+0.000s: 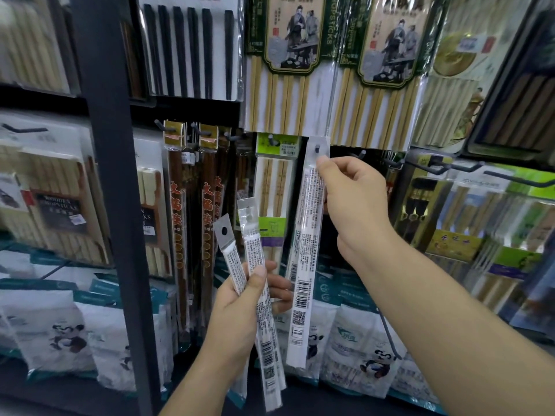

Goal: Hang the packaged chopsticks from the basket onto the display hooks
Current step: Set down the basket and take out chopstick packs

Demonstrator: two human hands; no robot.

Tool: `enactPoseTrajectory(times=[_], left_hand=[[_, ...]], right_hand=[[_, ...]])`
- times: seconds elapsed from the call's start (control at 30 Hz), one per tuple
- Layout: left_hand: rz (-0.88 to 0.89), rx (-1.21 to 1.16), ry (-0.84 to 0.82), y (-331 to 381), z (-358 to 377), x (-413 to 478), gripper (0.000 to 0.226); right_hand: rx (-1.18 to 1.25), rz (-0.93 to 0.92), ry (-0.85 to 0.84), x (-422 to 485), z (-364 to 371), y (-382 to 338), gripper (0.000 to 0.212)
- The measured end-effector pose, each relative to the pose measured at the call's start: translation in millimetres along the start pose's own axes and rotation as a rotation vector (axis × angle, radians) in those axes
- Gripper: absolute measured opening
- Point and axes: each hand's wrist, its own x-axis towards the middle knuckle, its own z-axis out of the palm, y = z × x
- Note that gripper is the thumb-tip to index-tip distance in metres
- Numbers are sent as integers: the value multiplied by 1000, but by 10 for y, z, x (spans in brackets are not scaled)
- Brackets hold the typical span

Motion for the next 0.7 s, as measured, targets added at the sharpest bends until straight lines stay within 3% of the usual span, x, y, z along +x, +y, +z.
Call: enactPoseTrajectory(times=[0.23, 0.4, 0.53, 0.6, 0.7], left_hand=[[4, 23, -8, -9, -18, 0, 40], [19, 60, 5, -15, -47, 11, 28], [17, 84, -10, 14, -44, 10, 26], [14, 92, -32, 35, -28, 3, 27], [10, 100, -60, 43, 1, -17, 30]], right_hand=[[6, 2, 58, 77, 66, 1, 28], [-78, 9, 75, 78, 21, 137, 41], [-180, -26, 104, -48, -63, 204, 33], [-221, -62, 26, -172, -86, 240, 35], [-267, -66, -260, -364, -50, 298, 30]])
